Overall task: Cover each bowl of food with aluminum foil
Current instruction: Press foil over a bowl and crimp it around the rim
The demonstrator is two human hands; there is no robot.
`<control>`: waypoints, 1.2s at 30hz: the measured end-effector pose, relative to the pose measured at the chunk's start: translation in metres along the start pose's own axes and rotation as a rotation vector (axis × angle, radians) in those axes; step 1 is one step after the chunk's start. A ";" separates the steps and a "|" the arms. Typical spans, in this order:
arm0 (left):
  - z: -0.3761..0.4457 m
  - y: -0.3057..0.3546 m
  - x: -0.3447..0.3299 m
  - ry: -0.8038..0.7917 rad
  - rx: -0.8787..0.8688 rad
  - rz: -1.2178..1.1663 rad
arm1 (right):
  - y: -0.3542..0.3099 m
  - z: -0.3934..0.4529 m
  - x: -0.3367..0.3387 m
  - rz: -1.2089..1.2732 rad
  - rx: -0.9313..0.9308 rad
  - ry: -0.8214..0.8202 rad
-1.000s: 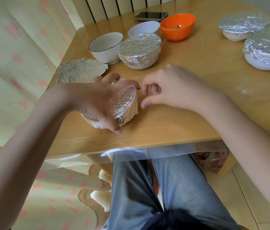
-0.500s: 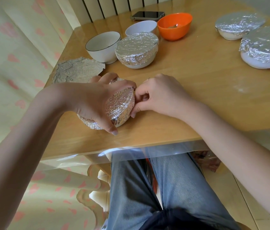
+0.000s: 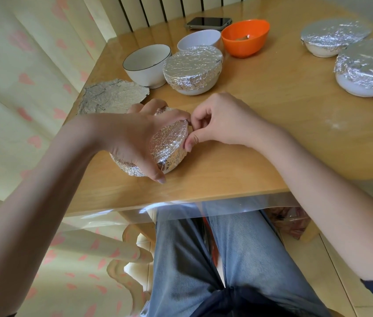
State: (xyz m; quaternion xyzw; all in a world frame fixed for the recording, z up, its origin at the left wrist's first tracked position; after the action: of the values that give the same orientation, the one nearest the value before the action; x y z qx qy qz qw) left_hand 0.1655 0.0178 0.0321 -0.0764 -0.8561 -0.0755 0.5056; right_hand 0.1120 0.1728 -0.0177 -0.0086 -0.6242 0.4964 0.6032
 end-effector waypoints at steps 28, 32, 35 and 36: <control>-0.010 0.002 -0.005 -0.014 -0.003 -0.053 | -0.020 -0.037 -0.023 0.033 -0.148 0.071; -0.009 0.001 -0.005 -0.023 0.000 -0.052 | -0.018 -0.027 -0.019 0.192 -0.110 -0.029; -0.008 0.001 -0.005 -0.019 0.002 -0.067 | -0.017 -0.019 -0.016 0.253 -0.111 -0.119; -0.007 0.000 -0.006 -0.012 0.001 -0.070 | -0.017 -0.017 -0.015 0.243 -0.112 -0.138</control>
State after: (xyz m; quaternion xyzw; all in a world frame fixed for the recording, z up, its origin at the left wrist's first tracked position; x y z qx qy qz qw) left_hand 0.1744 0.0163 0.0306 -0.0468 -0.8614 -0.0924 0.4973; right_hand 0.1395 0.1651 -0.0218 -0.0835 -0.6852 0.5296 0.4930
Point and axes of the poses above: each hand's wrist, its own z-axis towards the middle knuckle, its own x-axis out of the back of the hand, y = z × x, the point moved 3 cm from there along z, towards the middle knuckle, and after that the axes turned 5 degrees about -z, right-handed, at the moved point
